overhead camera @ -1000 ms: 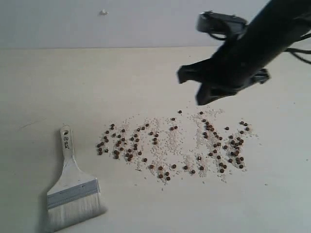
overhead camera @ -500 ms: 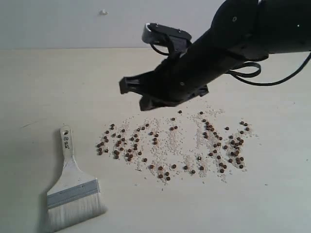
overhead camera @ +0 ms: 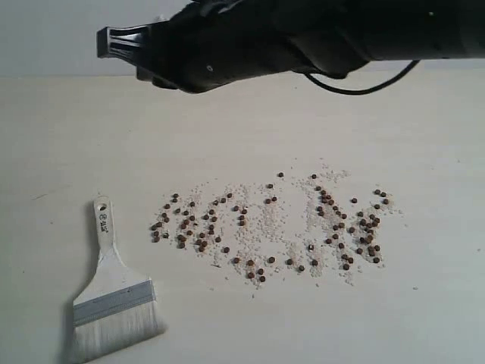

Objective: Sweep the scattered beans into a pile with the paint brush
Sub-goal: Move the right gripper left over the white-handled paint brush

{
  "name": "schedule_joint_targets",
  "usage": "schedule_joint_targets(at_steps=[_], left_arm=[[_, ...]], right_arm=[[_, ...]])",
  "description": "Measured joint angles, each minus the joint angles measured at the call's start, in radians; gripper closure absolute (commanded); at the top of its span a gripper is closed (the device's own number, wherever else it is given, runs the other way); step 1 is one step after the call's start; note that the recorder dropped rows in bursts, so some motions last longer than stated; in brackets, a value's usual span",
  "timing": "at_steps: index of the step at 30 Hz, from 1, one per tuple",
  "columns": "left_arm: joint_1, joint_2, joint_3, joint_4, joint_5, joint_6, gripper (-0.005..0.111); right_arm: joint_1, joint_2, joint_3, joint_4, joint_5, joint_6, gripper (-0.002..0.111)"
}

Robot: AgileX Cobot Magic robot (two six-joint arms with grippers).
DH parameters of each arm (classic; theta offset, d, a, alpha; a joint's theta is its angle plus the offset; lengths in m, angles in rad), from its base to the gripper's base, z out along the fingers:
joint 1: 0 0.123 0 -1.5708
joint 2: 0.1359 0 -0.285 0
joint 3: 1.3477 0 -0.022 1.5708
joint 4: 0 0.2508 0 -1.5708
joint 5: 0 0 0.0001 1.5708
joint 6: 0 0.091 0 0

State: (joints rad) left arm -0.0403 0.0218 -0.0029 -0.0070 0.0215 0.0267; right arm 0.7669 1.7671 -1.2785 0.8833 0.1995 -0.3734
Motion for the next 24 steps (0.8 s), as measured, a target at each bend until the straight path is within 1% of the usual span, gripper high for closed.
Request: schedule_joint_targets(at_steps=[3, 5, 8, 9, 11, 12, 15, 17, 18, 21, 24], left_arm=[[0.0, 0.0, 0.0, 0.0, 0.0, 0.0, 0.103], [0.0, 0.0, 0.0, 0.0, 0.0, 0.0, 0.103], [0.0, 0.0, 0.0, 0.0, 0.002, 0.0, 0.103], [0.0, 0.0, 0.0, 0.0, 0.002, 0.0, 0.103], [0.0, 0.0, 0.0, 0.0, 0.002, 0.0, 0.103], [0.0, 0.0, 0.0, 0.0, 0.002, 0.0, 0.103], [0.0, 0.0, 0.0, 0.0, 0.002, 0.0, 0.103], [0.0, 0.0, 0.0, 0.0, 0.002, 0.0, 0.103], [0.0, 0.0, 0.0, 0.0, 0.002, 0.0, 0.103], [0.0, 0.0, 0.0, 0.0, 0.002, 0.0, 0.103], [0.0, 0.0, 0.0, 0.0, 0.002, 0.0, 0.103]], right_arm=[[0.004, 0.06, -0.081, -0.012, 0.114, 0.015, 0.096], [0.015, 0.104, -0.127, -0.066, 0.176, 0.07, 0.096], [0.048, 0.165, -0.193, -0.266, 0.26, 0.253, 0.096], [0.06, 0.179, -0.219, -0.393, 0.291, 0.338, 0.096], [0.082, 0.193, -0.251, -0.578, 0.358, 0.502, 0.095], [0.098, 0.198, -0.266, -0.71, 0.414, 0.606, 0.094], [0.126, 0.214, -0.299, -0.908, 0.542, 0.75, 0.081], [0.137, 0.233, -0.308, -0.95, 0.588, 0.784, 0.072], [0.14, 0.245, -0.31, -0.95, 0.597, 0.789, 0.069], [0.148, 0.293, -0.327, -0.914, 0.603, 0.785, 0.065], [0.149, 0.354, -0.387, -0.854, 0.626, 0.76, 0.061]])
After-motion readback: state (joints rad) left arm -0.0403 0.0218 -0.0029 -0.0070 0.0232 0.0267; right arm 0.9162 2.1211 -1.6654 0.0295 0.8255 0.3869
